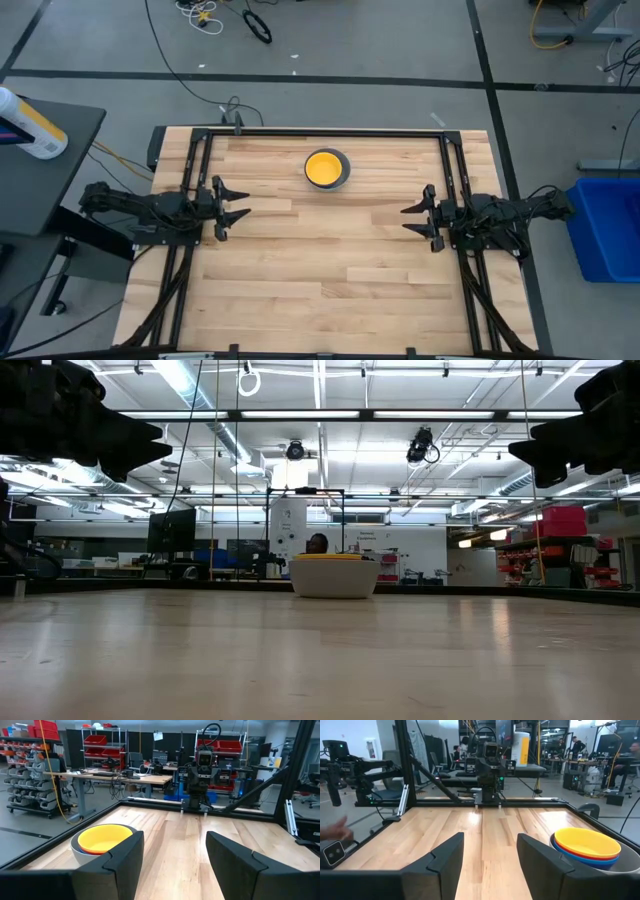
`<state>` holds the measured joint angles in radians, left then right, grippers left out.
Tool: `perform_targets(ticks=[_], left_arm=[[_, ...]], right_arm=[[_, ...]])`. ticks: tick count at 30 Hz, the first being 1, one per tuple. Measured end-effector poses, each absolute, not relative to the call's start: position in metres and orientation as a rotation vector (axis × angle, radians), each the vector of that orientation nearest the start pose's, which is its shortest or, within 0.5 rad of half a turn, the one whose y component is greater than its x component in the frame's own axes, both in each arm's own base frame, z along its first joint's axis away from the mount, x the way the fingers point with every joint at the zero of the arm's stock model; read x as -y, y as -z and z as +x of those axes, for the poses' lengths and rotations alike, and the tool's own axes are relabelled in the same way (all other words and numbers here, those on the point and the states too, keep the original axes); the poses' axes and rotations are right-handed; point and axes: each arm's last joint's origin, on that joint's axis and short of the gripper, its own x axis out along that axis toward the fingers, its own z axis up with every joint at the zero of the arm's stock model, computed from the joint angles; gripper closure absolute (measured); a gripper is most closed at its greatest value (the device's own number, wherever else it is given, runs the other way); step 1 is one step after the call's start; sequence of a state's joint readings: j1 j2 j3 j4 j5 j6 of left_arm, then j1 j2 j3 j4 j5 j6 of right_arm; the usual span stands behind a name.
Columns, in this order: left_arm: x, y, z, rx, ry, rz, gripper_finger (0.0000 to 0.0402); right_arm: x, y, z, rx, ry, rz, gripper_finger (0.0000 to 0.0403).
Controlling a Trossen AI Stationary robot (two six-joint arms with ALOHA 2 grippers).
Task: Nest bowls inside each other
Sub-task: Return to Home Position
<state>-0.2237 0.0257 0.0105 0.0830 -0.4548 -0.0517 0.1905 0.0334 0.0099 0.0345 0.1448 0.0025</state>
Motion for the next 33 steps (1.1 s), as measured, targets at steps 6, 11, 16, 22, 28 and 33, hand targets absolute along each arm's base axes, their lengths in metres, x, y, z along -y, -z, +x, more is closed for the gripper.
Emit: perform_targets(ticks=[6, 11, 16, 22, 28, 33], left_arm=[[0.0088, -0.173, 0.096, 0.071, -0.229, -0.075, 0.018], [0.0088, -0.1731, 0.096, 0.072, -0.227, -0.075, 0.018], [0.0088, -0.1731, 0.096, 0.072, -0.227, -0.075, 0.018], [0.0088, -0.1732, 0.096, 0.073, -0.227, -0.075, 0.018], [0.0089, -0.1732, 0.096, 0.073, -0.227, -0.076, 0.018], [0.0089, -0.1733, 0.096, 0.074, -0.227, -0.076, 0.018]], right_arm=[[-0.0146, -0.1676, 0.0979, 0.011, -0.046, 0.004, 0.0213], [-0.0146, -0.1676, 0.0979, 0.011, -0.046, 0.004, 0.0208], [-0.0146, -0.1676, 0.0979, 0.011, -0.046, 0.004, 0.0206], [-0.0147, -0.1676, 0.0979, 0.011, -0.046, 0.004, 0.0211], [-0.0147, -0.1676, 0.0979, 0.011, -0.046, 0.004, 0.0212], [-0.0146, -0.1676, 0.0979, 0.011, -0.046, 0.004, 0.0208]])
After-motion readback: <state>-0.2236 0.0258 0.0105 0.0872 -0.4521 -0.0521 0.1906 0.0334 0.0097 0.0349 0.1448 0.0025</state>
